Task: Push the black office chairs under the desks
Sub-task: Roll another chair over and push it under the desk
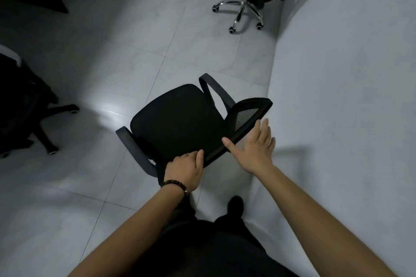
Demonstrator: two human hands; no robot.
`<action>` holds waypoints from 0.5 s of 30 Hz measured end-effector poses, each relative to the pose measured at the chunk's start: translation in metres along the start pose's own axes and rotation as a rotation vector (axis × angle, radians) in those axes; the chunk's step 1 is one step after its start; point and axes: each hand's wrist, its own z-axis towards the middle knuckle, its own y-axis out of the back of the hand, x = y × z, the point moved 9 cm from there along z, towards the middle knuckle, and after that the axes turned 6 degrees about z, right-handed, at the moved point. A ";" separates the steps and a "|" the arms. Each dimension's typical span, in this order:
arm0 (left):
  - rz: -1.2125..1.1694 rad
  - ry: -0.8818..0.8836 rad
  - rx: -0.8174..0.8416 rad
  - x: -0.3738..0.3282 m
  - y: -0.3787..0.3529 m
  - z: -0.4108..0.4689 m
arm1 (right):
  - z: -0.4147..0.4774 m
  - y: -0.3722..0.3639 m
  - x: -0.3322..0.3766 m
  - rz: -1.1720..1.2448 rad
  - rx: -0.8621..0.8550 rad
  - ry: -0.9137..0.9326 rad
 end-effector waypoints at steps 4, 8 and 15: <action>-0.007 0.046 -0.089 0.030 0.014 -0.006 | 0.014 -0.001 0.050 -0.238 -0.007 0.339; 0.006 0.063 -0.117 0.053 0.029 -0.007 | 0.034 -0.015 0.077 -0.383 0.114 0.435; 0.031 0.088 -0.168 0.078 0.064 0.018 | 0.064 -0.022 0.120 -0.461 0.073 0.476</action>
